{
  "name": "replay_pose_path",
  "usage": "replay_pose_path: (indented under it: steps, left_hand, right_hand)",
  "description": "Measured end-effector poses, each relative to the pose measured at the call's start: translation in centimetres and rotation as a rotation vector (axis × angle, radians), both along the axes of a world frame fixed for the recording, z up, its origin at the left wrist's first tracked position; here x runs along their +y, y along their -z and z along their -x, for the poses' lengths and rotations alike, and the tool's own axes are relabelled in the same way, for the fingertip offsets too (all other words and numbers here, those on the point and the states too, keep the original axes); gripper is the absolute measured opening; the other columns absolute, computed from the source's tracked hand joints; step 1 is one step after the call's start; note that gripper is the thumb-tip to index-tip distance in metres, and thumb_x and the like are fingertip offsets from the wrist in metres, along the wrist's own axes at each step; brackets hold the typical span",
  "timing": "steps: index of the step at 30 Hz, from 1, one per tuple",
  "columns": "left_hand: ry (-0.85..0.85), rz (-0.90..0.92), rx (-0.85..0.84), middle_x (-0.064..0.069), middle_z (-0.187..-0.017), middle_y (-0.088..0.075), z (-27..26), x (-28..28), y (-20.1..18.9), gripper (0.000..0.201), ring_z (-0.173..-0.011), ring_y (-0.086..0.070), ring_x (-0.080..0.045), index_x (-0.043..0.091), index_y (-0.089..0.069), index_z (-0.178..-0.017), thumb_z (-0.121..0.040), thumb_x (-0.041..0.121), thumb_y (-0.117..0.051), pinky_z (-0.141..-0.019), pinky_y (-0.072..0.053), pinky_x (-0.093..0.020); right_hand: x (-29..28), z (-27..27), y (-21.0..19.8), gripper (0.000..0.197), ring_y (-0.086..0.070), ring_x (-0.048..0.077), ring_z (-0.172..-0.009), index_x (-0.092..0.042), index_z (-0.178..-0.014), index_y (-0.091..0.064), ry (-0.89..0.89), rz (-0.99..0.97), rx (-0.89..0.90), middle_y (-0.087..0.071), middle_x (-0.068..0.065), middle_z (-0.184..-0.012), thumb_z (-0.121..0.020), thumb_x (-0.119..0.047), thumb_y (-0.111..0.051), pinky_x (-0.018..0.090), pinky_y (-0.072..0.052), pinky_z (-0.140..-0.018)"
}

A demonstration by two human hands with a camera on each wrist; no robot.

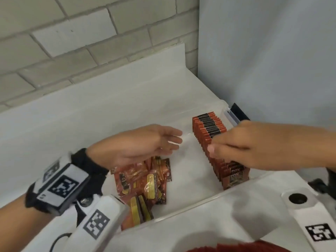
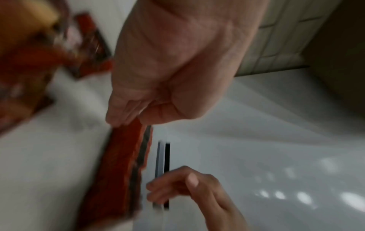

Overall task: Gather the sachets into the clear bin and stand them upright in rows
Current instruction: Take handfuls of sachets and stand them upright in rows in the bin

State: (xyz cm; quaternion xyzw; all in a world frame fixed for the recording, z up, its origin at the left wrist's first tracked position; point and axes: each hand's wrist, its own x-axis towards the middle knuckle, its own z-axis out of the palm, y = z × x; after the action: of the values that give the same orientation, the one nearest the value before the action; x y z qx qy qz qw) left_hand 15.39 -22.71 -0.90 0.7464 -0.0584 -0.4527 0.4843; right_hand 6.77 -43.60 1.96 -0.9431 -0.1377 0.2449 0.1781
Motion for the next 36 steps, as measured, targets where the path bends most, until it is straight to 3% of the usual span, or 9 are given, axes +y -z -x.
replay_pose_path:
  steps: [3,6,13,17,19,23,27,32,36]
  left_hand:
    - [-0.002,-0.055,-0.143,-0.002,-0.122,-0.064,-1.4,2.9,-1.8,0.038,-0.114,-0.061,-0.01,0.014,-0.06,-0.122,-0.094,-0.007,-0.044,-0.101,-0.046,-0.026]
    - [-0.016,-0.074,-0.145,-0.002,-0.119,-0.067,-1.7,3.9,-2.1,0.035,-0.112,-0.063,-0.009,0.012,-0.06,-0.121,-0.095,-0.006,-0.046,-0.098,-0.049,-0.023]
    - [-0.051,0.022,0.221,-0.017,-0.134,-0.051,0.9,-1.9,2.1,0.044,-0.122,-0.053,-0.022,-0.002,-0.04,-0.135,-0.093,-0.014,-0.041,-0.101,-0.045,-0.03]
    - [0.038,0.039,0.281,-0.004,-0.081,-0.039,2.1,-5.4,5.1,0.031,-0.077,-0.042,-0.01,0.01,-0.045,-0.09,-0.088,-0.018,-0.033,-0.094,-0.046,-0.031]
    - [0.048,0.071,0.325,-0.002,-0.075,-0.034,2.7,-6.3,5.4,0.038,-0.068,-0.034,-0.009,0.013,-0.043,-0.101,-0.081,-0.017,-0.031,-0.077,-0.042,-0.022]
    - [0.027,0.113,0.334,-0.004,-0.077,-0.042,2.9,-6.9,5.8,0.054,-0.072,-0.042,-0.01,0.017,-0.04,-0.11,-0.077,-0.022,-0.025,-0.073,-0.033,-0.021]
    - [0.015,0.133,0.329,-0.01,-0.107,-0.045,3.2,-7.0,5.8,0.057,-0.096,-0.046,-0.015,0.014,-0.044,-0.114,-0.076,-0.025,-0.025,-0.073,-0.035,-0.019]
    - [0.088,0.08,0.279,-0.006,-0.089,-0.038,2.7,-6.1,5.3,0.051,-0.084,-0.04,-0.011,0.017,-0.041,-0.107,-0.069,-0.017,-0.042,-0.068,-0.035,-0.018]
    - [0.119,-0.026,0.073,0.005,-0.113,-0.054,0.7,-3.1,2.9,0.037,-0.099,-0.051,-0.001,0.015,-0.053,-0.122,-0.095,-0.008,-0.042,-0.087,-0.045,-0.014]
  right_hand:
    - [0.8,-2.4,-1.3,0.038,-0.06,0.0,-0.07,-0.021,-0.093,-0.061,0.005,0.0,-0.092,-0.065,-0.006,-0.081,-0.092,-0.041,-0.03,0.02,-0.051,-0.066]
    - [-0.1,-3.8,-2.7,0.034,-0.063,-0.001,-0.09,-0.035,-0.093,-0.06,-0.016,0.029,-0.129,-0.069,-0.015,-0.095,-0.083,-0.041,-0.029,0.027,-0.052,-0.086]
    - [-0.8,-0.3,0.0,0.047,-0.048,0.007,-0.058,-0.015,-0.08,-0.056,-0.237,0.234,0.225,-0.056,-0.005,-0.071,-0.089,-0.053,-0.029,0.031,-0.049,-0.068]
    - [-0.3,0.9,1.8,0.046,-0.055,0.01,-0.077,-0.021,-0.09,-0.051,-0.217,0.312,0.329,-0.056,-0.002,-0.081,-0.101,-0.052,-0.019,0.033,-0.049,-0.083]
    - [-0.1,1.3,2.8,0.049,-0.059,0.018,-0.086,-0.023,-0.089,-0.048,-0.201,0.326,0.351,-0.06,0.002,-0.09,-0.1,-0.055,-0.014,0.036,-0.05,-0.087]
    - [-0.4,2.1,4.0,0.066,-0.061,0.012,-0.088,-0.026,-0.086,-0.054,-0.072,0.228,0.358,-0.061,-0.004,-0.094,-0.085,-0.074,-0.009,0.031,-0.049,-0.09]
    - [-0.6,2.2,3.9,0.084,-0.06,0.01,-0.09,-0.029,-0.091,-0.057,-0.043,0.194,0.349,-0.06,-0.008,-0.096,-0.063,-0.084,0.001,0.03,-0.048,-0.091]
    - [-0.5,1.7,3.2,0.059,-0.062,0.016,-0.09,-0.038,-0.081,-0.052,-0.103,0.254,0.436,-0.063,0.001,-0.096,-0.084,-0.076,-0.006,0.033,-0.049,-0.09]
    - [-1.2,0.5,1.8,0.101,-0.063,0.018,-0.102,-0.022,-0.117,-0.059,-0.089,0.202,0.456,-0.065,0.003,-0.113,-0.069,-0.091,-0.004,0.035,-0.049,-0.095]
